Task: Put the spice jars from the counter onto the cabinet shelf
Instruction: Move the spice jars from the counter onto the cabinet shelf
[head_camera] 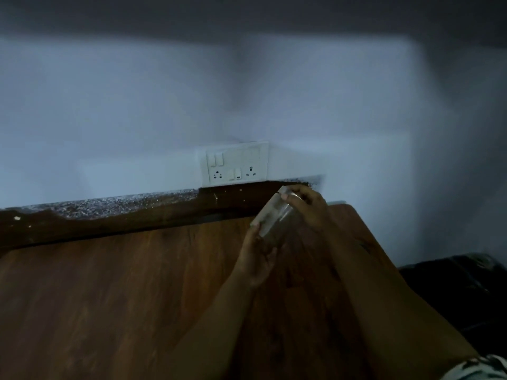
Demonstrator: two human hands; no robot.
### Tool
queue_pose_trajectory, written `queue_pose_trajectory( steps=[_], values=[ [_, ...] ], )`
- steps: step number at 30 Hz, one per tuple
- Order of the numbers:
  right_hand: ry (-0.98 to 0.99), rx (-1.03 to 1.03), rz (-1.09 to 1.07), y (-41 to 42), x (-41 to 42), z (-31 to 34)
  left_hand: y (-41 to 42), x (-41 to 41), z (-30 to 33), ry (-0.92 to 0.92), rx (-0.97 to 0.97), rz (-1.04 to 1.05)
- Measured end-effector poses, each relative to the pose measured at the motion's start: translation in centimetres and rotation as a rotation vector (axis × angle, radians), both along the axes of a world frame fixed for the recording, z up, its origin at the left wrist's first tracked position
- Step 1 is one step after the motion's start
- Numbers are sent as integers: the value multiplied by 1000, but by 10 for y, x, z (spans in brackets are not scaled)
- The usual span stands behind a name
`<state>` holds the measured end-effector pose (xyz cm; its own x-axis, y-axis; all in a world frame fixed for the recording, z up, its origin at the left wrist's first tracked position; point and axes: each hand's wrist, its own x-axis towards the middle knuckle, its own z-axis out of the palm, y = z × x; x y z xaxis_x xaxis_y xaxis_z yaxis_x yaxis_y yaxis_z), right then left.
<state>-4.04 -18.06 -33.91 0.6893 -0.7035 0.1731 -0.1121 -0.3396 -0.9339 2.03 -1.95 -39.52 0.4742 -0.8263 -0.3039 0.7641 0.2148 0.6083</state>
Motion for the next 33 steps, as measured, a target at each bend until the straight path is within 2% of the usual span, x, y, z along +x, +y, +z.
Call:
queue_pose_trajectory(
  steps=[1, 4, 5, 6, 7, 8, 10, 11, 13, 14, 16, 18, 20, 22, 24, 26, 30, 33],
  values=[
    [10, 29, -14, -1, -1, -2, 2, -6, 5, -79, 18, 26],
    [98, 242, -97, -4, -5, 0, 2, -16, 15, -753, 204, 233],
    [129, 337, -125, -6, -5, 2, 3, -19, 17, -906, 237, 284],
    [147, 400, -137, -8, -8, 5, 2, -20, 13, -979, 260, 279],
    [156, 423, -135, -10, -10, 8, 2, -24, 14, -959, 257, 254],
    [164, 398, -119, -12, -11, 10, 3, -26, 18, -863, 206, 193],
    [164, 262, -68, -13, -16, 13, 3, -28, 23, -525, 82, -8],
    [164, 205, -51, -11, -18, 16, 4, -29, 26, -418, 71, -57],
    [155, 175, -43, -6, -20, 22, 1, -36, 32, -507, 148, -42],
    [159, 188, -56, -5, -21, 26, -1, -39, 32, -650, 201, 29],
    [170, 255, -76, -4, -23, 33, -2, -46, 33, -1076, 324, 194],
    [150, 292, -65, -5, -28, 38, -3, -49, 34, -1222, 352, 247],
    [123, 228, -20, -5, -37, 41, 2, -45, 39, -1067, 255, 167],
    [116, 191, 2, -5, -44, 43, 3, -40, 45, -869, 158, -16],
    [112, 215, 11, -6, -49, 47, 1, -41, 50, -901, 176, -96],
    [77, 338, 59, -8, -55, 53, -2, -48, 56, -949, 176, -4],
    [-105, 741, 266, -19, -76, 65, -10, -67, 70, -823, 77, 124],
    [-145, 802, 309, -26, -88, 69, -16, -78, 80, -867, 76, 125]
  ],
)
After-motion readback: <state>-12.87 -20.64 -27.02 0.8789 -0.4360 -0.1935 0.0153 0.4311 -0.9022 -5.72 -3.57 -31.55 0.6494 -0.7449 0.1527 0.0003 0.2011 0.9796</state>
